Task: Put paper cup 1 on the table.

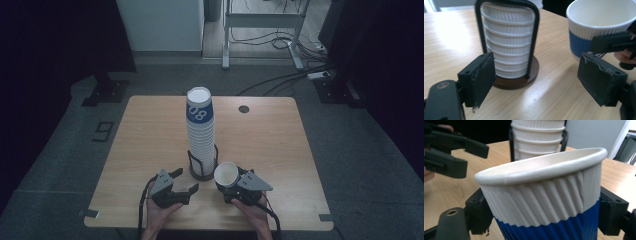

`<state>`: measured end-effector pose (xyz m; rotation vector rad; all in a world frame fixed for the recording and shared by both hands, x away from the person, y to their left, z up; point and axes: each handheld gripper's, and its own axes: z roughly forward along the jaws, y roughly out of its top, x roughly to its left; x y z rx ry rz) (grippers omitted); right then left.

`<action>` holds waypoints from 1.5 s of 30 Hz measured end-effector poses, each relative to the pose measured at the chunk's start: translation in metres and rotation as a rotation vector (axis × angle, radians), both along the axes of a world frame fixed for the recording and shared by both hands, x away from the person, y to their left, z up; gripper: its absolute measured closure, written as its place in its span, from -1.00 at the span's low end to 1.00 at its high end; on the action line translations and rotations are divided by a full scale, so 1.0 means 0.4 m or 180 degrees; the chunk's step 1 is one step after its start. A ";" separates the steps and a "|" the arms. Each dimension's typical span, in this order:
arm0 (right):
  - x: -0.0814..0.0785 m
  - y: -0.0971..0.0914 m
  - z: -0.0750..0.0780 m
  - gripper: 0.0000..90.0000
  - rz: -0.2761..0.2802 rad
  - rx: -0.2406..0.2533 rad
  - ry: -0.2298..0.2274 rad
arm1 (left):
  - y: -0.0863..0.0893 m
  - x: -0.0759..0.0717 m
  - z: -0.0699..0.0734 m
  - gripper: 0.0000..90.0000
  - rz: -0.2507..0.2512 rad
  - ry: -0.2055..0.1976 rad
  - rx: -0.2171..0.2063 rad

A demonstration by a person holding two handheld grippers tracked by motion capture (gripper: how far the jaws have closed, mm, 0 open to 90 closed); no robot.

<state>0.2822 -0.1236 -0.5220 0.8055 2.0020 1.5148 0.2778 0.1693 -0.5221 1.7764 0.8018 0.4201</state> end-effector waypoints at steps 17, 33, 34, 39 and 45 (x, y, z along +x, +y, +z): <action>0.064 -0.041 0.020 -0.62 -0.0279 0.0218 0.0164 | 0.011 -0.002 -0.027 -0.68 0.0047 -0.0074 0.0068; 0.167 -0.065 0.022 -0.62 -0.0528 0.0289 0.0261 | 0.017 -0.010 -0.053 -0.68 0.0211 -0.0216 0.0116; 0.175 -0.065 0.018 -0.62 -0.0536 0.0301 0.0276 | 0.015 -0.012 -0.054 -0.68 0.0241 -0.0240 0.0077; 0.193 -0.060 0.003 -0.62 -0.0593 0.0257 0.0302 | 0.020 -0.011 -0.055 -0.68 0.0222 -0.0230 -0.0013; 0.223 -0.048 -0.008 -0.63 -0.0659 0.0138 0.0322 | 0.025 -0.018 -0.056 -0.68 0.0354 -0.0327 0.0004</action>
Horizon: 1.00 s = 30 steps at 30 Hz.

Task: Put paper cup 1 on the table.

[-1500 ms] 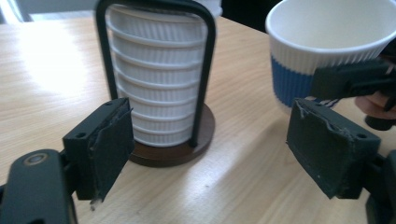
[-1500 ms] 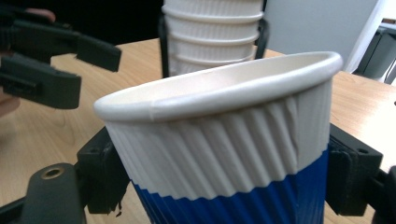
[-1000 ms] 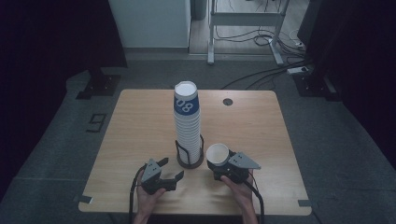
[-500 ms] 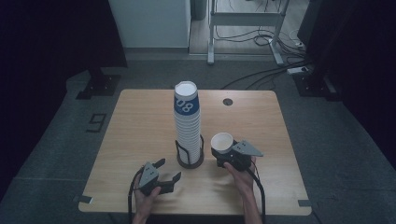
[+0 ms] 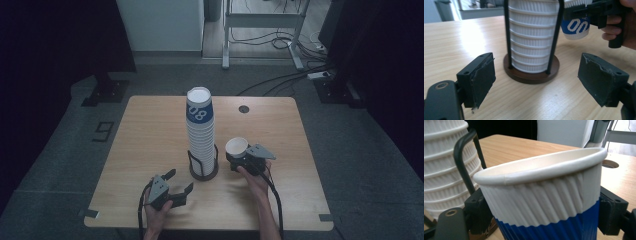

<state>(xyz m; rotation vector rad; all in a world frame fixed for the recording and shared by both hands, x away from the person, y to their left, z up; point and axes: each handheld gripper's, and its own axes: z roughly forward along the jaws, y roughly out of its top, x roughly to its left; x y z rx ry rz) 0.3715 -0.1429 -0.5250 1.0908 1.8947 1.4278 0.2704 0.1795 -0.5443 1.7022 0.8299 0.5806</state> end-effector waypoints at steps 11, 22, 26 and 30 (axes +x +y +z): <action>0.047 0.009 -0.033 -0.63 -0.0079 -0.0081 0.0127 | -0.002 -0.006 -0.001 -0.68 0.0057 -0.0080 -0.0003; 0.045 0.009 -0.041 -0.65 -0.0042 -0.0134 0.0261 | -0.001 -0.004 -0.001 -0.68 0.0041 -0.0043 0.0008; 0.040 0.003 -0.039 -0.65 -0.0047 -0.0190 0.0292 | -0.002 -0.005 -0.001 -0.68 0.0049 -0.0056 0.0014; 0.039 0.000 -0.040 -0.68 -0.0093 -0.0210 0.0327 | -0.002 -0.005 -0.001 -0.68 0.0047 -0.0058 0.0014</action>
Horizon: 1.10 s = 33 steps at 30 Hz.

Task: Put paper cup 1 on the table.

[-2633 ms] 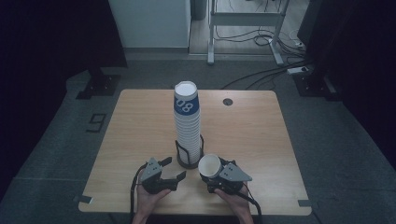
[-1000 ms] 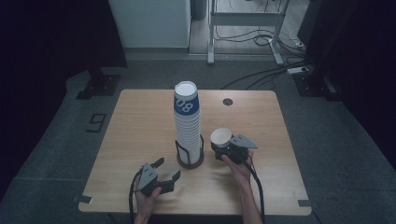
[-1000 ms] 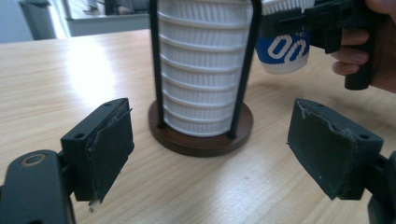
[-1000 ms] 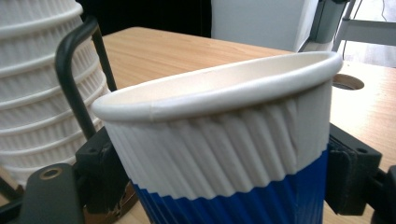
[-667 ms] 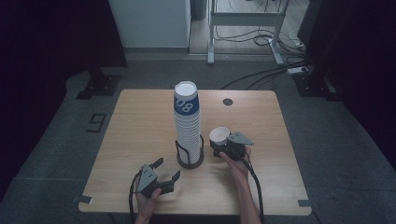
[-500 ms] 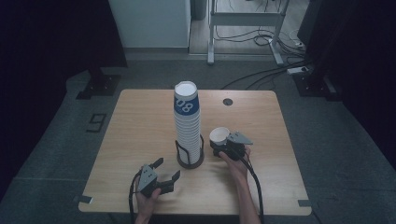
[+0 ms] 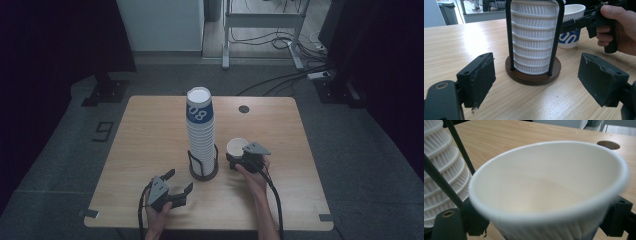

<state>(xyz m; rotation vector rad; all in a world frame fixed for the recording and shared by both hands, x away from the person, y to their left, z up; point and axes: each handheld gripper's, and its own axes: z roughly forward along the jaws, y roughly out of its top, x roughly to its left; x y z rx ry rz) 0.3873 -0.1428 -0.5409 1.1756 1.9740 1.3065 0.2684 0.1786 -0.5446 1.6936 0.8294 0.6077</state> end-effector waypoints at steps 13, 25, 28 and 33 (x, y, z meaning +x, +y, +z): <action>-0.011 -0.015 -0.003 -0.71 -0.0027 -0.0017 0.0212 | 0.001 0.001 0.000 -0.68 -0.0009 0.0009 -0.0003; -0.053 -0.050 -0.010 -0.68 -0.0076 0.0088 0.0215 | 0.002 -0.003 -0.001 -0.68 0.0034 -0.0032 -0.0019; -0.073 -0.059 -0.014 -0.70 -0.0098 0.0185 0.0156 | 0.000 -0.003 -0.001 -0.68 0.0027 -0.0030 -0.0019; -0.103 -0.070 -0.005 -0.69 -0.0080 0.0252 0.0086 | 0.000 -0.003 -0.001 -0.68 0.0013 -0.0035 -0.0017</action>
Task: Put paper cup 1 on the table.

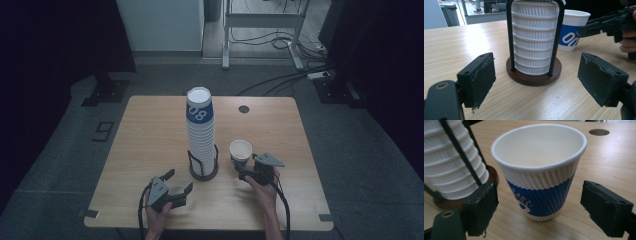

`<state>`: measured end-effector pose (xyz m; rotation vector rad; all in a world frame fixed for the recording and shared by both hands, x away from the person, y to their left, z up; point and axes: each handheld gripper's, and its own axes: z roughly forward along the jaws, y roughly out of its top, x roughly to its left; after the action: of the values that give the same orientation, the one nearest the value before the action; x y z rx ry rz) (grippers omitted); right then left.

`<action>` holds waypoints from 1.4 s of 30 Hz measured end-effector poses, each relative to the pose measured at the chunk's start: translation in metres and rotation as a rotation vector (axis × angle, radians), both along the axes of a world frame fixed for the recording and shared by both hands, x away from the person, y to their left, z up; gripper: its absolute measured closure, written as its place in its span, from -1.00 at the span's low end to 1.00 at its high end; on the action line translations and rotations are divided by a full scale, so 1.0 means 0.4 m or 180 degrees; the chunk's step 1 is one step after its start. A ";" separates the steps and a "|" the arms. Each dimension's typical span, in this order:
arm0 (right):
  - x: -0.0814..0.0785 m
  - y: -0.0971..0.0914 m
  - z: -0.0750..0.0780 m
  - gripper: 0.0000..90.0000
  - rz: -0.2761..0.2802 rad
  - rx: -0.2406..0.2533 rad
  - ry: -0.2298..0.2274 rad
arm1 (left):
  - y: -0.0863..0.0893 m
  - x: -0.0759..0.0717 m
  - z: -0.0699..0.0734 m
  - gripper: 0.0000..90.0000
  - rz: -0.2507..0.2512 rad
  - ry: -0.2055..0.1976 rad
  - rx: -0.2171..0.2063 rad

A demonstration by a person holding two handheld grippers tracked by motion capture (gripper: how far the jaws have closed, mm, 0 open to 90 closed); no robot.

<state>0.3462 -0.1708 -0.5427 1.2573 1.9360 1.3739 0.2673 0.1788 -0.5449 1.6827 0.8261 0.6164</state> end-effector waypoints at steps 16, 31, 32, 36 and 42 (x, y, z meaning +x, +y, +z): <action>-0.081 0.016 0.120 -0.62 0.0075 0.0126 -0.0407 | 0.003 0.001 0.000 -0.68 -0.0028 0.0016 -0.0043; -0.104 0.072 0.234 -0.62 0.0479 0.0200 -0.0689 | 0.004 0.000 0.000 -0.68 -0.0019 0.0011 -0.0055; -0.105 0.075 0.239 -0.63 0.0488 0.0211 -0.0696 | 0.005 0.001 -0.001 -0.68 -0.0020 0.0013 -0.0063; -0.111 0.093 0.266 -0.58 0.0575 0.0212 -0.0784 | 0.006 0.001 -0.001 -0.68 -0.0031 0.0023 -0.0077; -0.114 0.109 0.308 -0.63 0.0649 0.0236 -0.0898 | 0.006 0.001 -0.001 -0.68 -0.0022 0.0019 -0.0077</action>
<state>0.3007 -0.1272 -0.4197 0.8588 1.8681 1.6392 0.2677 0.1814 -0.5452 1.6656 0.8284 0.5948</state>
